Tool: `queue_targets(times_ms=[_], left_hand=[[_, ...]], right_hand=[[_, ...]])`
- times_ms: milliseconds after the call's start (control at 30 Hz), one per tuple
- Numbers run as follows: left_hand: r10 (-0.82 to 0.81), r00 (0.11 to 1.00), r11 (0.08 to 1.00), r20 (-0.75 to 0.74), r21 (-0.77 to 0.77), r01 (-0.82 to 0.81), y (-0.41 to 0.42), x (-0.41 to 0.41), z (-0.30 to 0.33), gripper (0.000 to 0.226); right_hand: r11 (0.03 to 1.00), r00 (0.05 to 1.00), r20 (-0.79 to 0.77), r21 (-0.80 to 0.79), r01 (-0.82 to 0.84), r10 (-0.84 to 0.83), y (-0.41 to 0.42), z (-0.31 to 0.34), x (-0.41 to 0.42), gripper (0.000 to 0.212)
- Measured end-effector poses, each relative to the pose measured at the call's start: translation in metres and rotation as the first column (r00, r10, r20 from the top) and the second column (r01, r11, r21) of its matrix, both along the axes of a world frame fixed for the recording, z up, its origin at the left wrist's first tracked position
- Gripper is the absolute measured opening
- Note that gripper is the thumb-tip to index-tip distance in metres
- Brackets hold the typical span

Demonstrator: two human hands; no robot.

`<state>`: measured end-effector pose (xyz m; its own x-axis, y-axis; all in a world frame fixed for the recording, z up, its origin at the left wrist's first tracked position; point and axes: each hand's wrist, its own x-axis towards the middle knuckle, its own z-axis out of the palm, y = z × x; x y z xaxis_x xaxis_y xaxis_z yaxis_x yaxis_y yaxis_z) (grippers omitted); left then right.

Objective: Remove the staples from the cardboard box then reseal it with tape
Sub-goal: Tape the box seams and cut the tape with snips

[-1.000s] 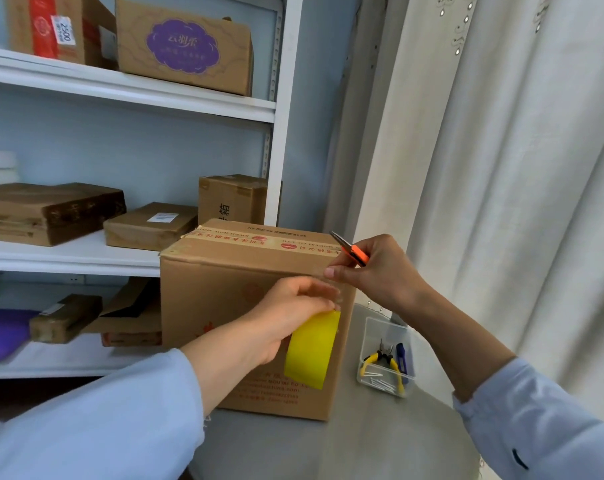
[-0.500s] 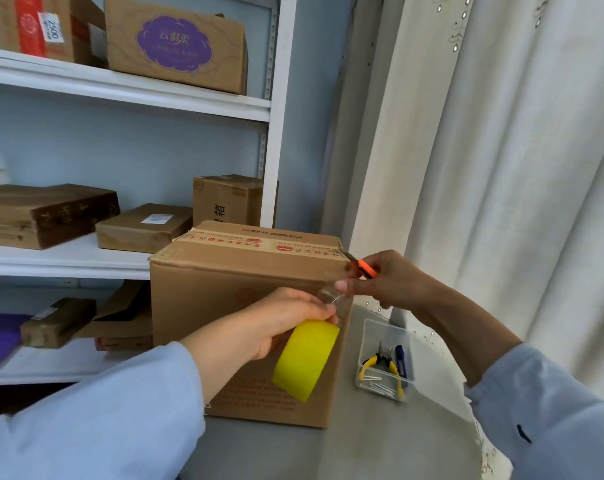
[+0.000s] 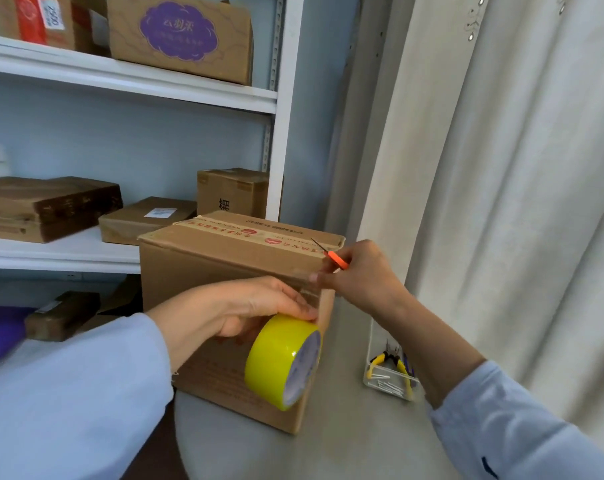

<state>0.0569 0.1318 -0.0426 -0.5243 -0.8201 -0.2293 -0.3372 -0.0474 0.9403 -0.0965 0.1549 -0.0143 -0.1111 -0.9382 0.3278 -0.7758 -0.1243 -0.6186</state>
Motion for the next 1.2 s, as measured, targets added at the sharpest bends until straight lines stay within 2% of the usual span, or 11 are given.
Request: queue_targets(times_ms=[133,233,333,500,567,767,900,967,1200], left_hand=[[0.086,0.996,0.996,0.0,-0.016,-0.086,0.006,-0.007,0.003,0.01],[0.096,0.995,0.995,-0.011,-0.014,-0.096,0.009,-0.004,0.005,0.021],[0.123,0.991,0.992,-0.054,-0.031,-0.125,0.013,-0.001,-0.001,0.01],[0.203,0.968,0.979,-0.148,-0.001,-0.206,0.016,0.002,-0.007,0.02],[0.22,0.968,0.974,-0.123,-0.024,-0.224,0.014,0.003,-0.004,0.019],[0.261,0.964,0.963,-0.054,-0.058,-0.264,0.003,0.004,0.015,0.015],[0.256,0.967,0.963,-0.023,0.097,-0.252,-0.003,0.005,0.017,0.025],[0.241,0.97,0.957,-0.016,0.171,-0.234,-0.005,0.005,0.016,0.022],[0.244,0.97,0.946,-0.007,0.223,-0.236,-0.012,0.005,0.008,0.023]], right_hand=[[0.994,0.994,0.055,0.053,-0.099,0.096,0.008,0.016,-0.005,0.017],[0.985,0.984,0.094,0.069,-0.158,0.151,0.01,0.025,-0.013,0.012],[0.974,0.974,0.115,0.097,-0.207,0.196,0.011,0.023,-0.014,0.012],[0.974,0.965,0.147,0.034,-0.222,0.215,0.006,0.019,-0.008,0.008],[0.977,0.972,0.104,0.025,-0.213,0.209,0.003,0.021,-0.003,0.006],[0.978,0.977,0.142,0.107,-0.177,0.161,-0.011,0.033,-0.004,0.015],[0.967,0.981,0.123,0.188,-0.17,0.148,-0.018,0.033,-0.005,0.019],[0.963,0.98,0.13,0.203,-0.176,0.152,-0.021,0.031,-0.007,0.019],[0.957,0.979,0.108,0.215,-0.194,0.174,-0.027,0.023,-0.01,0.021]])
